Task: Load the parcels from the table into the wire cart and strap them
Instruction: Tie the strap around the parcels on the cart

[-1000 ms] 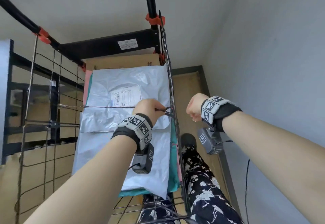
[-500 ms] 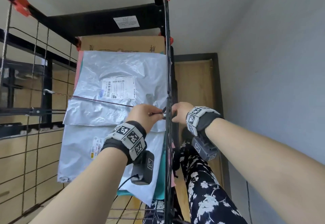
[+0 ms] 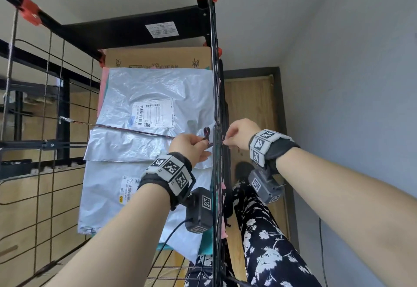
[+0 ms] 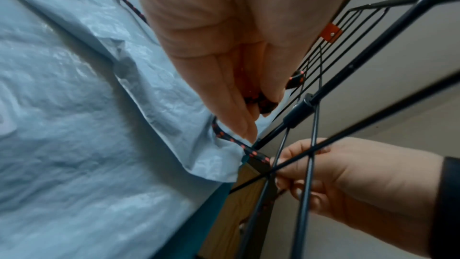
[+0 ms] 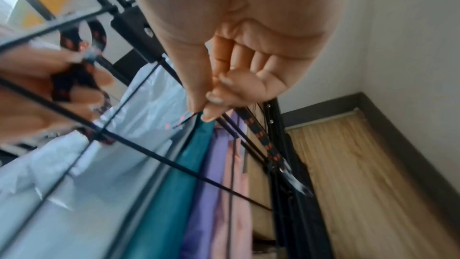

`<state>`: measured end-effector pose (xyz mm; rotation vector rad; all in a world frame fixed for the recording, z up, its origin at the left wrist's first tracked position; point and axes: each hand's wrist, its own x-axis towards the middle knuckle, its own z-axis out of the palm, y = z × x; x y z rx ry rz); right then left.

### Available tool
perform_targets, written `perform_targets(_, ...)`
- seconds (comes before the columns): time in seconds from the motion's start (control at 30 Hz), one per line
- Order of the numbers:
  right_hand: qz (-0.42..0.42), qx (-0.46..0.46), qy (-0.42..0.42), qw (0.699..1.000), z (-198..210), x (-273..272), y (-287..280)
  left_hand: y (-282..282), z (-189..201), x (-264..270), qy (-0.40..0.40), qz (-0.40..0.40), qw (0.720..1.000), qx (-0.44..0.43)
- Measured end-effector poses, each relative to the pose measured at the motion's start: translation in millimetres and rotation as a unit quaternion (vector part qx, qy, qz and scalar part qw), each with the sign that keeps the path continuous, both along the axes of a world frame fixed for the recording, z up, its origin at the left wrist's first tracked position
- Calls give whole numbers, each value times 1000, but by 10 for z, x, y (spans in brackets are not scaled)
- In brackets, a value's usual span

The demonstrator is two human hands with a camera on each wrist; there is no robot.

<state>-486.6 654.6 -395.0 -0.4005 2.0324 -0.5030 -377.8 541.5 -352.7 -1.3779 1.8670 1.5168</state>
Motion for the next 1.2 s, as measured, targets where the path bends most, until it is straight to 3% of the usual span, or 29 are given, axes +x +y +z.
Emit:
perform_targets(0.07, -109, -41, -107, 987, 13, 32, -43, 33, -35, 2, -10, 5, 1000, 12)
perform_targets(0.13, -231, -77, -203, 948, 40, 64, -59, 47, -52, 6, -15, 6, 1000, 18)
perform_targets(0.2, -285, -93, -260, 918, 62, 82, -57, 47, -57, 1, -16, 10, 1000, 25)
perform_targets(0.4, -333, -111, -331, 876, 66, 46, 62, 37, -81, -33, -43, -62, 997, 8)
perform_targets(0.6, -350, -138, -327, 867, -15, 23, 50, 63, -16, -125, -86, -198, 974, -70)
perform_targets(0.77, -336, -148, -340, 866, -75, 77, 18, 47, -7, -176, -100, -216, 968, -75)
perform_targets(0.87, -349, -146, -324, 867, -93, 109, 21, 53, -6, -198, -98, -194, 973, -76)
perform_targets(0.97, -376, -160, -351, 842, -129, 142, 52, 50, -10, -232, -107, -185, 974, -74)
perform_targets(1.1, -409, -182, -395, 802, -117, 167, 81, 12, -67, -203, -78, -58, 995, 21)
perform_targets(1.17, -417, -169, -373, 811, -129, 152, 68, -3, -75, -190, -70, -16, 997, 43)
perform_targets(1.2, -400, -147, -335, 840, -138, 143, 61, -10, -68, -182, -67, -2, 996, 55)
